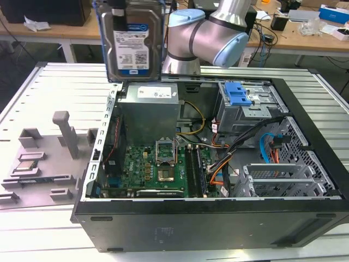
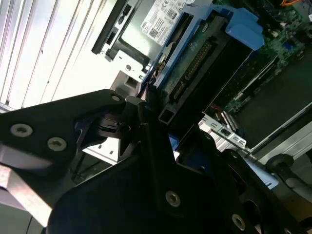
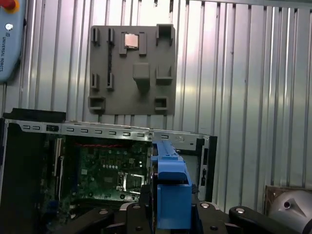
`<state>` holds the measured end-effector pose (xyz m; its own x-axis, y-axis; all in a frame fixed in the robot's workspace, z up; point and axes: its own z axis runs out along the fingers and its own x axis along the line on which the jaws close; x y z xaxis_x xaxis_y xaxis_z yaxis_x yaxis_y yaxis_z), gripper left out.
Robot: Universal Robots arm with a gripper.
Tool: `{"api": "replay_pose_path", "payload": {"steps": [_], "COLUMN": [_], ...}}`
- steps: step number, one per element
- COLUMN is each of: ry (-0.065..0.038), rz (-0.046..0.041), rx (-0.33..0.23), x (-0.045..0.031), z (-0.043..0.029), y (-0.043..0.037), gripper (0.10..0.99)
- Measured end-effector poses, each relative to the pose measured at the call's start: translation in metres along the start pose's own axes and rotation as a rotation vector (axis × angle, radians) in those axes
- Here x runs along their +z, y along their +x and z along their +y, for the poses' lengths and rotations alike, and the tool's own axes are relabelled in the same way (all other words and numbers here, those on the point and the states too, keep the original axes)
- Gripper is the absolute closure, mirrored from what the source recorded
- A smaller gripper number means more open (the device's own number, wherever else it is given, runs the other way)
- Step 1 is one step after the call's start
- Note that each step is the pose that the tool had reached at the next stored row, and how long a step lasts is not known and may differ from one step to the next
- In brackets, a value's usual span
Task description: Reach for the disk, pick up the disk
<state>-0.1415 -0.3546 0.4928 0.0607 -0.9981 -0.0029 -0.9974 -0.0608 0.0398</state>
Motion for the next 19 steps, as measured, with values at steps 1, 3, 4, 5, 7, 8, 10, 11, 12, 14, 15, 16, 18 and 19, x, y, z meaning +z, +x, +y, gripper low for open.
{"api": "replay_pose_path", "payload": {"steps": [1, 3, 4, 5, 7, 8, 10, 11, 12, 14, 15, 16, 18, 19], "ry": [0.0, -0.001, -0.001, -0.001, -0.001, -0.002, -0.002, -0.002, -0.002, -0.002, -0.002, -0.003, -0.003, -0.003], "rz": [0.0, -0.0001, 0.0, -0.0001, -0.0001, -0.0002, -0.0002, -0.0002, -0.0002, -0.0001, -0.0001, -0.0003, -0.0003, -0.0003], "rx": [0.0, 0.0, 0.0, 0.0, 0.0, 0.0, 0.0, 0.0, 0.0, 0.0, 0.0, 0.0, 0.0, 0.0], "x": [-0.0004, -0.0012, -0.0015, -0.0017, -0.0023, -0.0027, -0.0033, -0.0034, -0.0038, -0.0043, -0.0046, -0.0049, -0.0055, -0.0058], "z": [-0.0116, -0.0313, -0.0365, -0.043, -0.0564, -0.0675, -0.0827, -0.087, -0.0962, -0.1058, -0.1146, -0.1231, -0.14, -0.1467], "y": [0.0007, 0.0019, 0.0022, 0.0026, 0.0034, 0.0041, 0.005, 0.0053, 0.0058, 0.0064, 0.007, 0.0075, 0.0085, 0.0089], "gripper": [0.718, 0.718, 0.718, 0.718, 0.718, 0.718, 0.718, 0.718, 0.718, 0.718, 0.718, 0.718, 0.718, 0.718]}}
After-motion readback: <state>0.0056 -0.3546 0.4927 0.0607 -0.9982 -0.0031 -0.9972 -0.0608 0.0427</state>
